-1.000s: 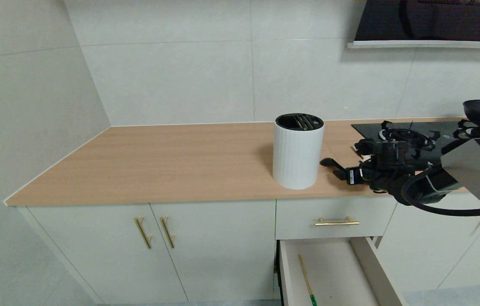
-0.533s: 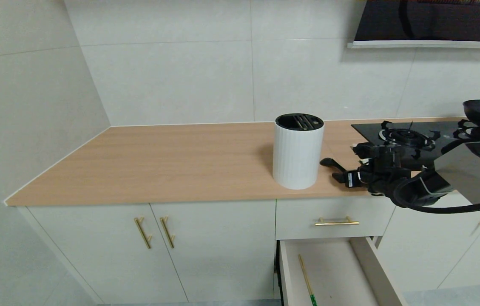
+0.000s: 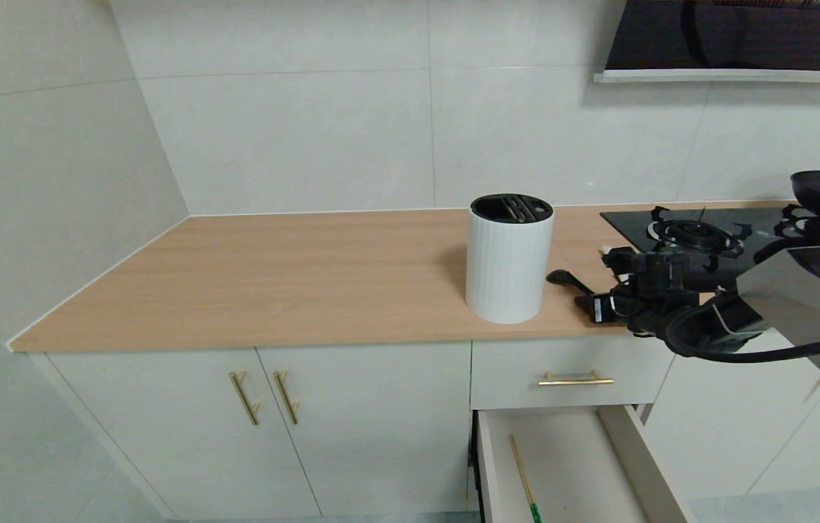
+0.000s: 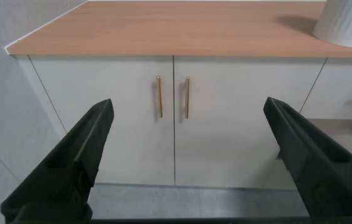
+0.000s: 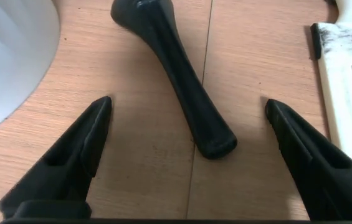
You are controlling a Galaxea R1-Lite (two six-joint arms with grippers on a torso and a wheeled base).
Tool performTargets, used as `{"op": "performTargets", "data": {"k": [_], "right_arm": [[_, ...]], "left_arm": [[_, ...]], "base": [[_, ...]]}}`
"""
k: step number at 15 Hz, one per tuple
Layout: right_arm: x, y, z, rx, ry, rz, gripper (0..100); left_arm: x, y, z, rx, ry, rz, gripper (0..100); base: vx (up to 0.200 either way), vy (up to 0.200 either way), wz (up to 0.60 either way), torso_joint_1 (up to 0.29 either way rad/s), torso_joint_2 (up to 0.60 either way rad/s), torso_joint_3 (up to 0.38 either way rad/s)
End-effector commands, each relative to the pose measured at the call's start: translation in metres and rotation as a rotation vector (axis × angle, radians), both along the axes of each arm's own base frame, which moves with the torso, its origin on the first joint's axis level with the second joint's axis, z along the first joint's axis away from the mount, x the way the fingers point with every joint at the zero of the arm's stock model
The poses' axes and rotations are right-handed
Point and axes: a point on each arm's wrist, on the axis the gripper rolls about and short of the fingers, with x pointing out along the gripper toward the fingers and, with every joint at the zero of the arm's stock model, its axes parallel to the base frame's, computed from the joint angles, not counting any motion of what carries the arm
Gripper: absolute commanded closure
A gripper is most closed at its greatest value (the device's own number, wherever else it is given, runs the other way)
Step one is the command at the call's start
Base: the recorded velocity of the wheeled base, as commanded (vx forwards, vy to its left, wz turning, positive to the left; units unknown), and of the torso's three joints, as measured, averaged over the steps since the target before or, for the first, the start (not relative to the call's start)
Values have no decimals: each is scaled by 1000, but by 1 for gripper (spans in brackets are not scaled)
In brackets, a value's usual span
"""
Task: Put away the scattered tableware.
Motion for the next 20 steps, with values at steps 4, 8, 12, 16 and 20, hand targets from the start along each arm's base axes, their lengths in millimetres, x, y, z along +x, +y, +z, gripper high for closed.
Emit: {"op": "performTargets", "data": {"k": [4,8,12,16,20], "right_arm": [[0,0,2,0,-4,0,100],[-4,1,20,11,-27,-7,100],[-31,2,79,107,45,-44,100],[-88,7,127,143,129,-51,100],[-151,17,130,132,111,-5,100]], "left_arm": [[0,0,0,0,2,1,0],[0,0,0,0,2,1,0],[0,0,0,0,2,1,0],[0,0,0,0,2,1,0],[0,0,0,0,2,1,0]], "base": [[0,0,0,0,0,0],[0,0,0,0,0,0],[0,0,0,0,0,0],[0,0,0,0,0,0],[0,0,0,0,0,0]]}}
